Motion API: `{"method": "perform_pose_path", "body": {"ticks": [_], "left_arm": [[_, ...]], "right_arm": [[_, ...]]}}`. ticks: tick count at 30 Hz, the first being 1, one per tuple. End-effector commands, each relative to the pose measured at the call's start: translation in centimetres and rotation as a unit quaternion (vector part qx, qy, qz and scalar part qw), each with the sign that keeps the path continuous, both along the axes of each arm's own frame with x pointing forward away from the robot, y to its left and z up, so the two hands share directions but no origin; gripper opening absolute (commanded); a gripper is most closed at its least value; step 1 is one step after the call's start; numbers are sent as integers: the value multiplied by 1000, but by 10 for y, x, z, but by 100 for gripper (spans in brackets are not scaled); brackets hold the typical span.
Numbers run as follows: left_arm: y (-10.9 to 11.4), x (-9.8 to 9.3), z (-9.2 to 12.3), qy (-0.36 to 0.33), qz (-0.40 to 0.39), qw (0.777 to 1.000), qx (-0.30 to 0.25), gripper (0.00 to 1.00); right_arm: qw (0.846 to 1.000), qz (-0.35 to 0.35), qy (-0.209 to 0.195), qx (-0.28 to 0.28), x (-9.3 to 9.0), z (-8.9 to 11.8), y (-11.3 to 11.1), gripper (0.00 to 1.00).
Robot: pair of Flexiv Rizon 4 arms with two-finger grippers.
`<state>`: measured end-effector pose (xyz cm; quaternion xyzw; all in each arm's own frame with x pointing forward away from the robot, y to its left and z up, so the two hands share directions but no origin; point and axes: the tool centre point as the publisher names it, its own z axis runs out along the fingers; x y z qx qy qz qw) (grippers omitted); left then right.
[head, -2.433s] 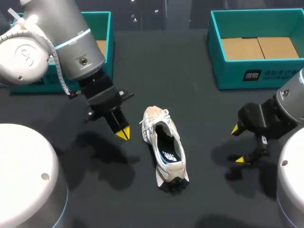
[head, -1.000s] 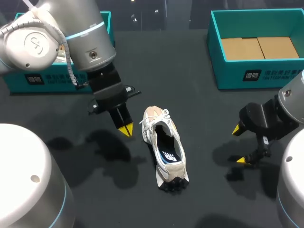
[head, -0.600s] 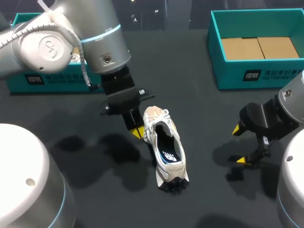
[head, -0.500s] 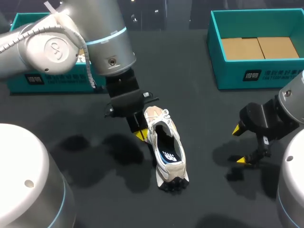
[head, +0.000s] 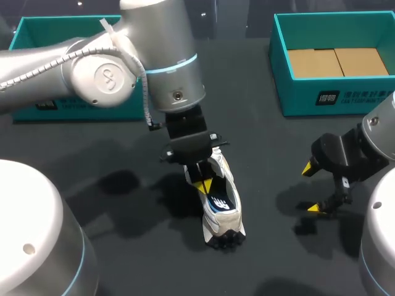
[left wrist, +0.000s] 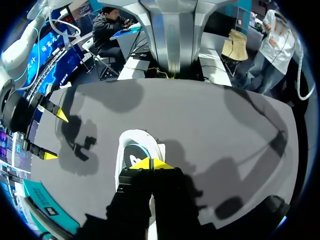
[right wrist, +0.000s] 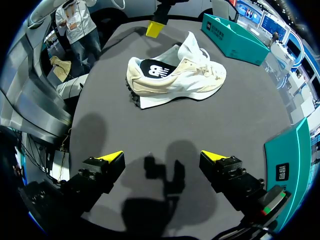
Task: Take the shoe out of the shoebox, open the shoe tongue, remove and reinsert the insole, then place the shoe into the shoebox
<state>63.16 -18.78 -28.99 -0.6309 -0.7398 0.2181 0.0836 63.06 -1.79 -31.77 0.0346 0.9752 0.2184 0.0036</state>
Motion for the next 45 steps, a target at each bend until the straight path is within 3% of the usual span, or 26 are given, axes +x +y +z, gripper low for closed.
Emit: {"method": "perform_pose_path", "body": {"ticks": [1,7,14,33,45], "left_arm": [[-7,1,-7,4,-4,1000,7,0],[-10,1,-14,0,-4,1000,15,0],[4,14,4,12,-1,1000,24,0],[-5,11,-4,11,-26,999,43,0],[-21,4,-35,-15,-30,997,66,0]], "right_arm": [[1000,-1,-2,-2,-2,0,0,100],[1000,-1,-2,-2,-2,0,0,100],[1000,-1,-2,-2,-2,0,0,100],[1000,-1,-2,-2,-2,0,0,100],[1000,-1,-2,-2,-2,0,0,100]]}}
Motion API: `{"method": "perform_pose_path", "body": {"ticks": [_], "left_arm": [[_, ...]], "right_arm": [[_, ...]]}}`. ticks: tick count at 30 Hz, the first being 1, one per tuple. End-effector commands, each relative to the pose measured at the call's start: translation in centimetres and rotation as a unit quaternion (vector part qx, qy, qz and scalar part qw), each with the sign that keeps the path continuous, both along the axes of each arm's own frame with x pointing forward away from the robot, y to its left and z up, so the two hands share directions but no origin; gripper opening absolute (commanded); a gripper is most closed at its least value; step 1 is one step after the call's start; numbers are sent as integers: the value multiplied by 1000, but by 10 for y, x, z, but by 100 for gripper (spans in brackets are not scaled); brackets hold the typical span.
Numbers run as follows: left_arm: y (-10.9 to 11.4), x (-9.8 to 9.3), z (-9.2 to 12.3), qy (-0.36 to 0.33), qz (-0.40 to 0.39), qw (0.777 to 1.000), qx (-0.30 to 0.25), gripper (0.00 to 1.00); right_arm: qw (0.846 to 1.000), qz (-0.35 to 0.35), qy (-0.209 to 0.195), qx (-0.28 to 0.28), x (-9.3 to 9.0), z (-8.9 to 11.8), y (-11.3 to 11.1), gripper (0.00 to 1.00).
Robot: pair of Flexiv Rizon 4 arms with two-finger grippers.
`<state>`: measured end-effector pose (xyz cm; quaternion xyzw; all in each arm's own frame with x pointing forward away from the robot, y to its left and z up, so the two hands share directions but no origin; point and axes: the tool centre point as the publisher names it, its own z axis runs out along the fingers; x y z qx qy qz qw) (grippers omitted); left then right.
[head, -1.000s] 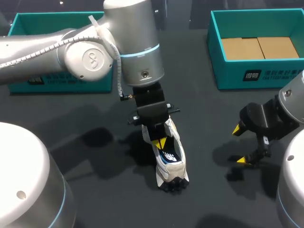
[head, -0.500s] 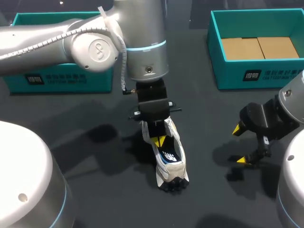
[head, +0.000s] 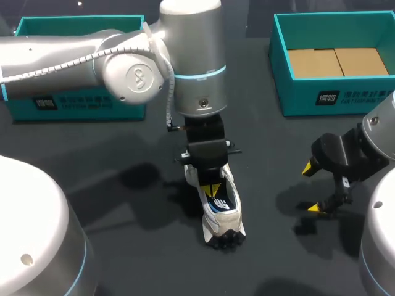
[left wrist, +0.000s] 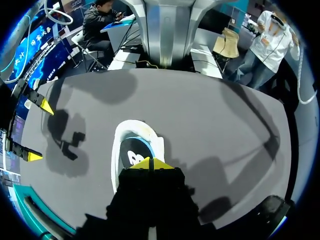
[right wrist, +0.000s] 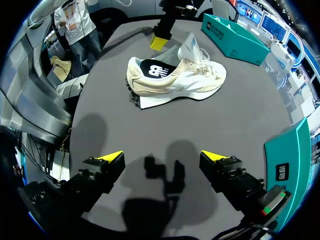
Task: Take the shoe out of the shoebox, open the shoe tongue, remove and reinsert the insole, then place the shoe into the shoebox
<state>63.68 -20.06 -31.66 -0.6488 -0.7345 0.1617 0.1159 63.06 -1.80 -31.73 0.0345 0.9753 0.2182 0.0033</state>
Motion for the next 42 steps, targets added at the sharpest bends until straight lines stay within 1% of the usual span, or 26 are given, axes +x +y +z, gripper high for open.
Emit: {"method": "perform_pose_path", "body": {"ticks": [1,13,24,26,31,35,37,42], "left_arm": [[-8,-1,-9,1,-5,1000,9,0],[-7,-5,-22,-9,-34,999,41,0],[-9,-7,-47,-14,-45,997,57,0],[-8,-6,-45,-14,-44,997,56,0],[-5,-5,-29,-25,-48,997,45,0],[-4,-4,-25,-36,-50,997,48,0],[-3,-4,-27,-42,-50,996,53,0],[-1,-3,-43,-45,-48,995,72,0]], "right_arm": [[1000,-1,-2,-1,-2,0,0,100],[1000,-1,-2,-1,-2,0,0,100],[1000,-1,-2,-1,-2,0,0,100],[1000,-1,-2,-1,-2,0,0,100],[1000,-1,-2,-1,-2,0,0,100],[1000,-1,-2,-1,-2,0,0,100],[1000,-1,-2,-1,-2,0,0,100],[1000,-1,-2,-1,-2,0,0,100]]}}
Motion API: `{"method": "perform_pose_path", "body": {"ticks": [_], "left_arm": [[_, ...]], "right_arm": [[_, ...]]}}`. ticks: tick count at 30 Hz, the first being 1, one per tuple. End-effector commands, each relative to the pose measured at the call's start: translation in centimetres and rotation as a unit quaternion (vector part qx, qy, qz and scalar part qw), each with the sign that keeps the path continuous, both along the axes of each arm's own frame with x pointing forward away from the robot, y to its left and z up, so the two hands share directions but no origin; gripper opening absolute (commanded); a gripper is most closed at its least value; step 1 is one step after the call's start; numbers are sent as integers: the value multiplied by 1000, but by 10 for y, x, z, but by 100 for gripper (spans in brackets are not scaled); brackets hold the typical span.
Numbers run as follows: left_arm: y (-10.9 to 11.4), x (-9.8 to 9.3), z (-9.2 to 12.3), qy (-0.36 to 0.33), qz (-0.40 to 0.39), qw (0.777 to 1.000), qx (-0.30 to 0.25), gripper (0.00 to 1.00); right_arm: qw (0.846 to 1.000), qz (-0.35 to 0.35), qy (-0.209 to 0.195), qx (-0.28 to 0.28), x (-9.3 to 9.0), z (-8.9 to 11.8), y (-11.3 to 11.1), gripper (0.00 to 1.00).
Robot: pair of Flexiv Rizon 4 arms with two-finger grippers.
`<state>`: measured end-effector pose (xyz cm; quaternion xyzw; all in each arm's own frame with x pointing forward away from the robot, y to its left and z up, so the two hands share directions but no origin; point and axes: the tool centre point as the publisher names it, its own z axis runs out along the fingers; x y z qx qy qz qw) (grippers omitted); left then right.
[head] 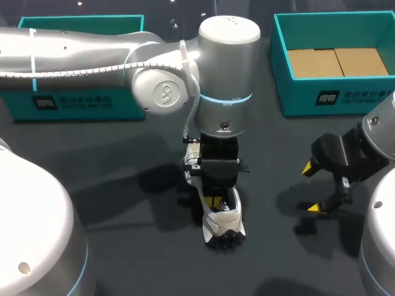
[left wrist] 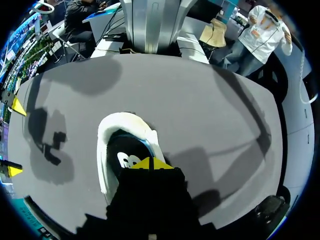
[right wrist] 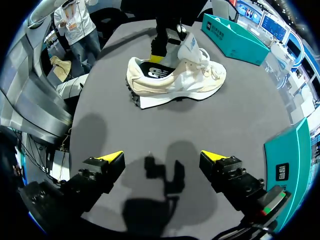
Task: Take the shoe out of the shoebox, open the shoe tongue, remove and reinsert the insole, then place the shoe into the shoebox
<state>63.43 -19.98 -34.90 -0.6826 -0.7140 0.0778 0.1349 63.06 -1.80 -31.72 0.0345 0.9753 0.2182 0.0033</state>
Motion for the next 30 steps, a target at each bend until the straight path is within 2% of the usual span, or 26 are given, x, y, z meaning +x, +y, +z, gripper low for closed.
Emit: {"method": "perform_pose_path", "body": {"ticks": [1,11,14,19,25,28,30], "left_arm": [[-2,0,-14,-3,4,1000,8,0],[-4,1,-51,-18,15,1000,19,0],[-5,2,-56,-19,22,999,15,0],[-6,1,-39,-16,27,999,-13,0],[-13,-14,-13,-17,36,998,-51,0],[-21,-18,-11,-8,41,997,-59,0],[-27,-23,-18,-1,53,997,-57,0]], "right_arm": [[1000,-1,-2,-1,-2,0,0,100],[1000,-1,-2,-1,-2,0,0,100],[1000,-1,-2,-1,-2,0,0,100],[1000,-1,-2,-1,-2,0,0,100],[1000,-1,-2,-1,-2,0,0,100],[1000,-1,-2,-1,-2,0,0,100],[1000,-1,-2,-1,-2,0,0,100]]}}
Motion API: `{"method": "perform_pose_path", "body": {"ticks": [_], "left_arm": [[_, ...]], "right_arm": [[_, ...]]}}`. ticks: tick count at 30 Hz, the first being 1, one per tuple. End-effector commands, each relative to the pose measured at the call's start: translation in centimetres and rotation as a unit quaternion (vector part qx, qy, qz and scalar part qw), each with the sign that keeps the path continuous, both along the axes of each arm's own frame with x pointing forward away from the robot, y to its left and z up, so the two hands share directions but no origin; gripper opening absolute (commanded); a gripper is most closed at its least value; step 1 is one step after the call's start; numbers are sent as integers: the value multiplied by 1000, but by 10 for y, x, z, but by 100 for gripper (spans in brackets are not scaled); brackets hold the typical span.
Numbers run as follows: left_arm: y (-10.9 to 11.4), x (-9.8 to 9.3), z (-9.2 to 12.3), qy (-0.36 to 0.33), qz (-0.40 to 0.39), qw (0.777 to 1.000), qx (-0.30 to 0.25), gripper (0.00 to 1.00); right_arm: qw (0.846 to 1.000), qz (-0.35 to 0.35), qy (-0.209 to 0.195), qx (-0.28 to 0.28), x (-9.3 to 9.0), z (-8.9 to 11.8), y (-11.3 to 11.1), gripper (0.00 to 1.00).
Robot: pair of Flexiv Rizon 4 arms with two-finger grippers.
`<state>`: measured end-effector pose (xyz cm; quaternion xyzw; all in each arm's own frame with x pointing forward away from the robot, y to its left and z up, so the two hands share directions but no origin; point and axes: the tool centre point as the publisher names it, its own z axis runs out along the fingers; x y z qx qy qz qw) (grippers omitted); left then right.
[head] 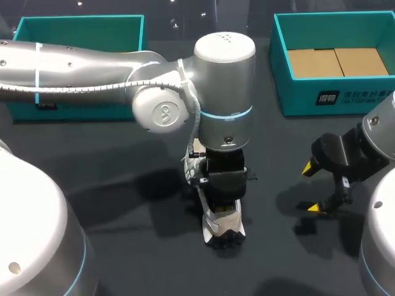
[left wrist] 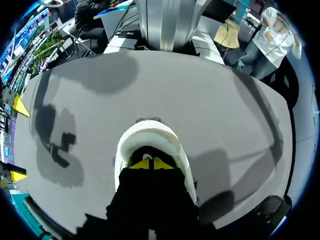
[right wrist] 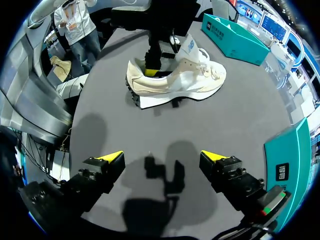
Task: Take the shoe out of the shoebox, open the shoe tongue, remove and reinsert the insole, then place the shoe into the shoebox
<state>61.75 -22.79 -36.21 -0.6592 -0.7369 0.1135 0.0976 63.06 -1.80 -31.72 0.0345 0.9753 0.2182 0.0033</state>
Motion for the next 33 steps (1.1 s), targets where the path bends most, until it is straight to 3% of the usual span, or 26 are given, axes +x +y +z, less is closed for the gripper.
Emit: {"method": "perform_pose_path", "body": {"ticks": [1,11,17,24,33], "left_arm": [[-1,-7,-10,12,20,1000,-11,0],[1,9,-56,-1,57,998,9,0],[9,16,-40,-11,61,998,3,0],[15,10,-10,-51,57,997,16,0],[18,7,-18,-63,47,994,76,0]], "right_arm": [[1000,-1,-2,-1,-2,0,0,100],[1000,-1,-2,-1,-2,0,0,100],[1000,-1,-2,-1,-2,0,0,100],[1000,-1,-2,-1,-2,0,0,100],[1000,-1,-2,-1,-2,0,0,100]]}}
